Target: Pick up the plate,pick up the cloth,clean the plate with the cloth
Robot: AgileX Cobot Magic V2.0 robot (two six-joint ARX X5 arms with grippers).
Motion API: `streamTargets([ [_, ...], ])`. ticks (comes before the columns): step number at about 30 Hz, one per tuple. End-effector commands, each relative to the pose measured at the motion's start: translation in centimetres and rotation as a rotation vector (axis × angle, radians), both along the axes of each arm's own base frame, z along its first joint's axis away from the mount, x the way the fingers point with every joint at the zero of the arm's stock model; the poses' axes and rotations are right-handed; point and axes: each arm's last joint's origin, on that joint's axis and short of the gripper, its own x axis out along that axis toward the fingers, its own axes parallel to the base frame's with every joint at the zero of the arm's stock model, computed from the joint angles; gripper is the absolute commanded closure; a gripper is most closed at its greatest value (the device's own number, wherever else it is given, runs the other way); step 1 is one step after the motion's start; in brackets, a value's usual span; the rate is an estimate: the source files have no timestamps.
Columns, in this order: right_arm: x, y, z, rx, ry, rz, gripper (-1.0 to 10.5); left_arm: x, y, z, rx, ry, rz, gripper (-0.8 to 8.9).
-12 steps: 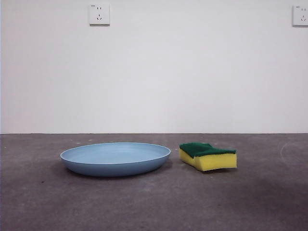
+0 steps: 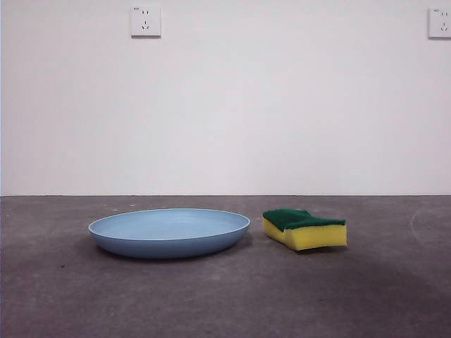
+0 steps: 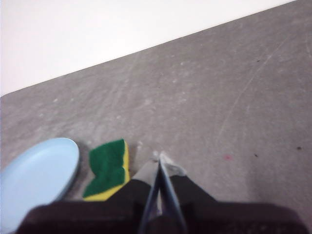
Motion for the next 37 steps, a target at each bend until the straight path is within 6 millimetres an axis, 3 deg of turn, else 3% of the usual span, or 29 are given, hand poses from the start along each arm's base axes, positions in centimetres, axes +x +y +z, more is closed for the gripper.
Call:
streamTargets([
  [1, 1.2, 0.1, 2.2, 0.027, 0.056, 0.025, 9.6, 0.5, 0.0, 1.8, -0.014, 0.028, -0.004, 8.21],
  [8, 4.8, 0.8, 6.7, 0.000, 0.234, 0.250, 9.5, 3.3, -0.6, 5.7, -0.024, 0.204, -0.126, 8.21],
  [16, 8.2, 1.2, 8.9, -0.028, 0.420, 0.424, 9.4, 7.5, -1.5, 7.0, -0.059, 0.504, -0.375, 8.17],
  [18, 8.7, 1.2, 9.0, -0.034, 0.438, 0.428, 8.5, 8.3, -1.7, 6.8, -0.083, 0.555, -0.409, 8.13],
  [20, 9.0, 1.2, 9.0, -0.034, 0.443, 0.426, 7.0, 9.0, -1.8, 6.4, -0.100, 0.581, -0.432, 7.96],
  [21, 9.0, 1.2, 9.0, -0.034, 0.443, 0.425, 6.4, 9.2, -1.8, 6.3, -0.101, 0.587, -0.433, 7.46],
  [23, 9.0, 1.2, 9.0, -0.034, 0.443, 0.424, 5.4, 9.6, -1.9, 6.1, -0.107, 0.590, -0.431, 5.29],
  [25, 8.9, 1.2, 9.0, -0.033, 0.443, 0.424, 5.4, 9.9, -1.9, 6.0, -0.118, 0.588, -0.425, 3.98],
  [30, 9.0, 1.2, 9.0, -0.033, 0.442, 0.424, 5.4, 10.8, -2.2, 5.9, -0.139, 0.571, -0.420, 4.09],
  [37, 9.0, 1.2, 9.0, -0.033, 0.442, 0.425, 5.4, 14.1, -2.9, 5.4, -0.146, 0.610, -0.394, 4.81],
])
